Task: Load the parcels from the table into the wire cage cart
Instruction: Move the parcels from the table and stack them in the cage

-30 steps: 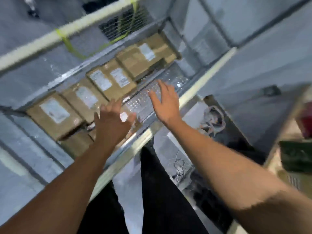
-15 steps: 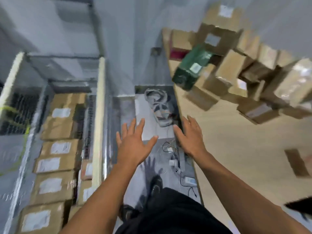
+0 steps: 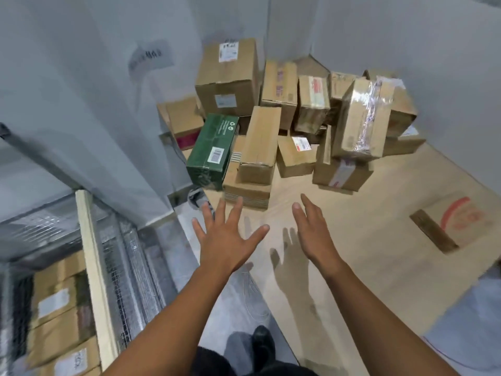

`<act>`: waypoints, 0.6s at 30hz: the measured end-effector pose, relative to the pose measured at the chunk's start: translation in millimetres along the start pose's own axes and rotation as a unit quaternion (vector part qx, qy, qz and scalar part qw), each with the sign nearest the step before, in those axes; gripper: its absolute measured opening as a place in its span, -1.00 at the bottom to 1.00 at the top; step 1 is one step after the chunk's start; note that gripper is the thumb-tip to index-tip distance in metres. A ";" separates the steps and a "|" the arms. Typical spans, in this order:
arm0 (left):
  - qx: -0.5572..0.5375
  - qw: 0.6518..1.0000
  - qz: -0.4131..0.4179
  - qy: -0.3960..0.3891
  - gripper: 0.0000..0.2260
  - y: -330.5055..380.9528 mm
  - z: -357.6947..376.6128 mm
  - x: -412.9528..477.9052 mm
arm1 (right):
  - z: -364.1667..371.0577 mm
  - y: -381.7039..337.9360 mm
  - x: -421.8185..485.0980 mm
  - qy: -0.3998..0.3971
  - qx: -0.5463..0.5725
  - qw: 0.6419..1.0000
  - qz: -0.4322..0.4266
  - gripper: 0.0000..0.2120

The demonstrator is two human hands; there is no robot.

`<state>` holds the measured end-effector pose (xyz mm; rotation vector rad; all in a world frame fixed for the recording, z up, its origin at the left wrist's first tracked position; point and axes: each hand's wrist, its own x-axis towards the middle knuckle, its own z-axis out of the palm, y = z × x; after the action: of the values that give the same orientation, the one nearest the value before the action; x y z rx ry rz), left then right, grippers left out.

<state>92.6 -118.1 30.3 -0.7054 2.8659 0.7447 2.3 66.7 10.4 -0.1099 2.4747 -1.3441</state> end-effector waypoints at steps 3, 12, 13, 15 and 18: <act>-0.025 1.000 0.004 0.002 -0.10 2.1 0.2 33.5 | 8.6 -11.8 23.2 -0.012 0.047 0.999 0.015 -0.42; -0.198 0.980 -0.009 -0.017 -0.08 -28.7 20.5 140.8 | 60.1 -30.1 88.4 -0.029 0.079 0.994 0.075 -0.32; -0.218 0.976 -0.007 -0.022 -0.08 -31.9 24.1 144.5 | 64.7 -32.4 91.7 -0.033 0.080 0.993 0.081 -0.31; -0.245 0.969 -0.012 -0.033 -0.11 -37.9 30.4 150.1 | 71.0 -35.7 97.5 -0.034 0.096 0.992 0.081 -0.39; -0.259 0.965 -0.016 -0.044 -0.19 -42.7 32.9 159.4 | 78.5 -40.5 98.8 -0.006 0.131 0.989 0.068 -0.49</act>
<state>-30.1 -200.9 -49.8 -0.7397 2.5802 1.5051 -69.8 -40.4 -19.7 0.1090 2.2263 -1.5852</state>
